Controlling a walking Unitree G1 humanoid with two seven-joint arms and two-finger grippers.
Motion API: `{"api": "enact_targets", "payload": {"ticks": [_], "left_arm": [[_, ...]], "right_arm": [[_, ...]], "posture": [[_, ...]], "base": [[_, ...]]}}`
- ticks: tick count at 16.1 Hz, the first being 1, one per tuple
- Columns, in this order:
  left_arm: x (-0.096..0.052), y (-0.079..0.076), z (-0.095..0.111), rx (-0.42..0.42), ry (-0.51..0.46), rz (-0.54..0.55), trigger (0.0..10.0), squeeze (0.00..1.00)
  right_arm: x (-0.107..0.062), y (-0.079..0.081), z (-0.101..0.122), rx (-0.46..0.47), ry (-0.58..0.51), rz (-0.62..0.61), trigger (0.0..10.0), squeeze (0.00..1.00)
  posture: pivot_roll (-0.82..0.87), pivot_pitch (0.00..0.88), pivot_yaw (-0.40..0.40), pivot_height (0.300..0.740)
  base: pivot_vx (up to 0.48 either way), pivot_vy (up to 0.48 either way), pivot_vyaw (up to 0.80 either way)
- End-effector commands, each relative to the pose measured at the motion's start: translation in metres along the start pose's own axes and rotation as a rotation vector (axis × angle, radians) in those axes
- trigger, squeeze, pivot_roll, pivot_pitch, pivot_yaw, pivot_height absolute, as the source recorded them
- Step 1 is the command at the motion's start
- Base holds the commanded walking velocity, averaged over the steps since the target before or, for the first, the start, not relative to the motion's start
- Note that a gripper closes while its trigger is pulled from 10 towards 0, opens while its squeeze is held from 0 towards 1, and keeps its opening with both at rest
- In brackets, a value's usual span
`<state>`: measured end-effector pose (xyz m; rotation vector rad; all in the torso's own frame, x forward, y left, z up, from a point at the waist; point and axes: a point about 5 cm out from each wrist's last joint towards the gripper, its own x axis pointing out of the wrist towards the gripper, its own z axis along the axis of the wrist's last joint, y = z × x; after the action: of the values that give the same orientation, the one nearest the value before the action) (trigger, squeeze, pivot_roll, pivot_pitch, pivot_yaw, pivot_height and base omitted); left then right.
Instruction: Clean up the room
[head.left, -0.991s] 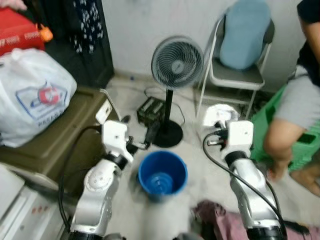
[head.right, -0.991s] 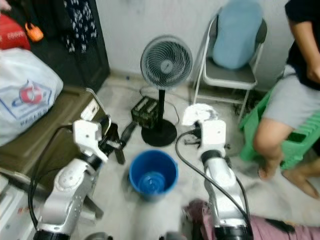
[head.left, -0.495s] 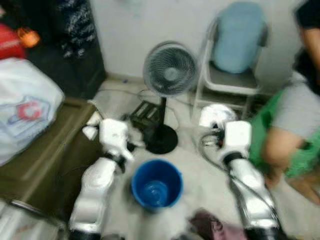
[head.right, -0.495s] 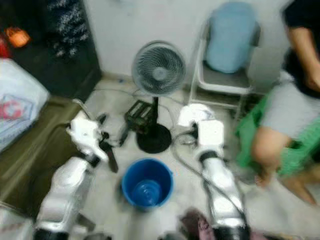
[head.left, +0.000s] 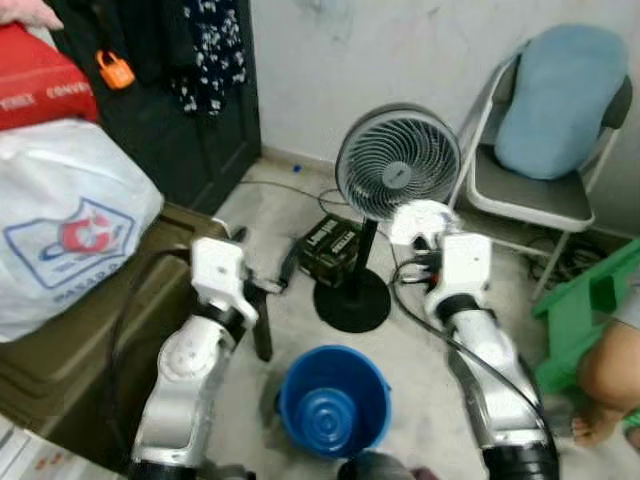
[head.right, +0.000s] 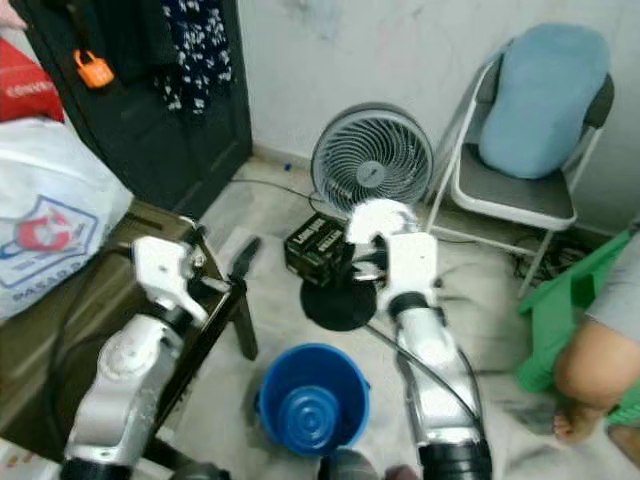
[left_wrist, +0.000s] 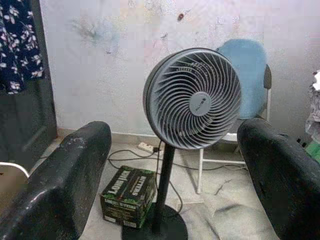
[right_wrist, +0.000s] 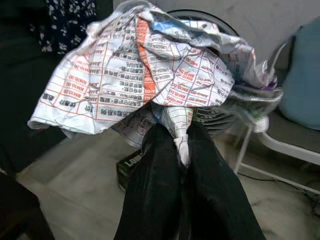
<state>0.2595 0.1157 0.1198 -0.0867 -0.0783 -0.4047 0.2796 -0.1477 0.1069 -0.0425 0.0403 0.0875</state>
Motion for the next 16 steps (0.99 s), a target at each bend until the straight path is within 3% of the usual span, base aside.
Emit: {"api": "enact_targets", "payload": {"ticks": [1, 3, 6, 11, 16], "left_arm": [[-0.006, 0.009, 0.006, 0.046, -0.018, -0.001, 10.0, 0.00], [-0.011, 0.012, 0.012, 0.163, -0.031, -0.051, 10.0, 0.00], [-0.036, 0.018, 0.015, 0.289, 0.019, -0.158, 10.0, 0.00], [-0.076, 0.009, 0.015, 0.321, 0.134, -0.355, 10.0, 0.00], [-0.102, 0.020, 0.020, 0.381, 0.222, -0.356, 10.0, 0.00]], "right_arm": [[0.005, 0.008, 0.001, 0.010, -0.002, 0.025, 10.0, 0.00], [0.014, 0.008, 0.001, 0.012, 0.011, 0.013, 10.0, 0.00], [0.027, 0.002, -0.018, 0.012, 0.153, -0.062, 10.0, 0.00], [0.035, 0.013, -0.060, 0.122, 0.388, -0.143, 10.0, 0.00], [0.031, 0.038, -0.091, 0.200, 0.541, -0.108, 10.0, 0.00]], "posture": [[-0.02, 0.038, -0.078, 0.740], [0.01, 0.050, -0.086, 0.740], [0.07, 0.084, -0.106, 0.740], [0.13, 0.158, -0.093, 0.740], [0.18, 0.236, -0.002, 0.740]], "base": [[0.000, 0.000, 0.00], [0.000, 0.000, 0.00], [0.000, 0.000, 0.00], [0.000, 0.000, 0.00], [0.000, 0.000, 0.00]]}}
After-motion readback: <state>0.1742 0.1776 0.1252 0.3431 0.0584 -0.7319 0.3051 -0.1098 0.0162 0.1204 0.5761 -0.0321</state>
